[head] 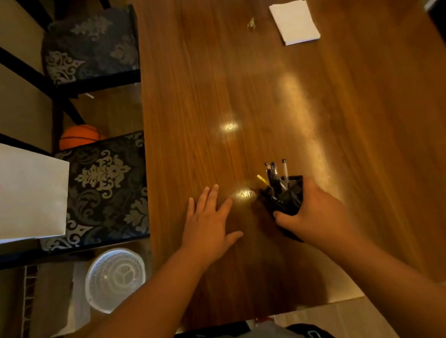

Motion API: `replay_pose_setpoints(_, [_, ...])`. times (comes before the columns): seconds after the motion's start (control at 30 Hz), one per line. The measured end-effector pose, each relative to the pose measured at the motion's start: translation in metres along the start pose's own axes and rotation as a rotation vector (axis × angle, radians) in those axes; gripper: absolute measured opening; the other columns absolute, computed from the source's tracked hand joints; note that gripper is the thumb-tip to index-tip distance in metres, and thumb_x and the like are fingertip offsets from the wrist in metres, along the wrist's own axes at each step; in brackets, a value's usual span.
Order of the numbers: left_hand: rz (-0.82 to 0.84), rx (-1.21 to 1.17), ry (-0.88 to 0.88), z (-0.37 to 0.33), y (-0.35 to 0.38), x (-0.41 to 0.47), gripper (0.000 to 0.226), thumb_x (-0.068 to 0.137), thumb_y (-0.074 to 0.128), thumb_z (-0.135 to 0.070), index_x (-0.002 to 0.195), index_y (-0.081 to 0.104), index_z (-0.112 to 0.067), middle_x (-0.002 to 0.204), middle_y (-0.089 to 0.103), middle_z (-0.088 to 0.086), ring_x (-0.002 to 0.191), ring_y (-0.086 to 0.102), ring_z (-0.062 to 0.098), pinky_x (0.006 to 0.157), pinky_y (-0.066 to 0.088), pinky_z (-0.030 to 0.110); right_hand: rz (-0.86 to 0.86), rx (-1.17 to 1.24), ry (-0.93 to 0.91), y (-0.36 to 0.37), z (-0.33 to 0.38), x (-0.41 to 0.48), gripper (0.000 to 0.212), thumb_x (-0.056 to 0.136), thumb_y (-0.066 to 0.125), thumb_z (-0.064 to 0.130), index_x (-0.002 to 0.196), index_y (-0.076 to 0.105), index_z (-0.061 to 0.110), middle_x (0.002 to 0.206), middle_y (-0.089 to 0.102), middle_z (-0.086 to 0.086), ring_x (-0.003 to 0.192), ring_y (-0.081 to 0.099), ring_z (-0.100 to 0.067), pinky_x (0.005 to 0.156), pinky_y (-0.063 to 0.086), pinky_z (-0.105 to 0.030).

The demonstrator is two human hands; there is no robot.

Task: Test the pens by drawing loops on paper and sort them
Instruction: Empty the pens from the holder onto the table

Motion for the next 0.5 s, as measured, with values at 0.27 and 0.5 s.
replay_pose_setpoints(0.27, [0.023, 0.002, 0.032, 0.003, -0.003, 0.001, 0.083, 0.084, 0.046, -0.07, 0.151, 0.011, -0.037, 0.162, -0.007, 0.004, 0.148, -0.008, 0.025, 0.118, 0.004, 0.054, 0.06, -0.145, 0.085, -0.007, 0.007, 0.027, 0.068, 0.054, 0.05, 0.076, 0.1, 0.039, 0.027, 0.075, 0.052, 0.01, 0.06, 0.05, -0.007, 0.043, 0.037, -0.025])
replay_pose_setpoints(0.5, [-0.001, 0.024, 0.065, 0.008, 0.002, -0.002, 0.08, 0.086, 0.039, -0.071, 0.151, 0.007, -0.038, 0.162, -0.008, 0.004, 0.148, -0.01, 0.023, 0.119, 0.002, 0.051, 0.127, -0.217, 0.131, -0.013, 0.014, 0.042, 0.069, 0.062, 0.059, 0.071, 0.108, 0.041, 0.022, 0.074, 0.052, 0.008, 0.059, 0.051, -0.007, 0.04, 0.034, -0.022])
Point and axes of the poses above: each hand's wrist, its own x-axis towards the middle knuckle, its own y-axis out of the palm, z = x × y, the point moved 3 cm from there along x, towards the middle knuckle
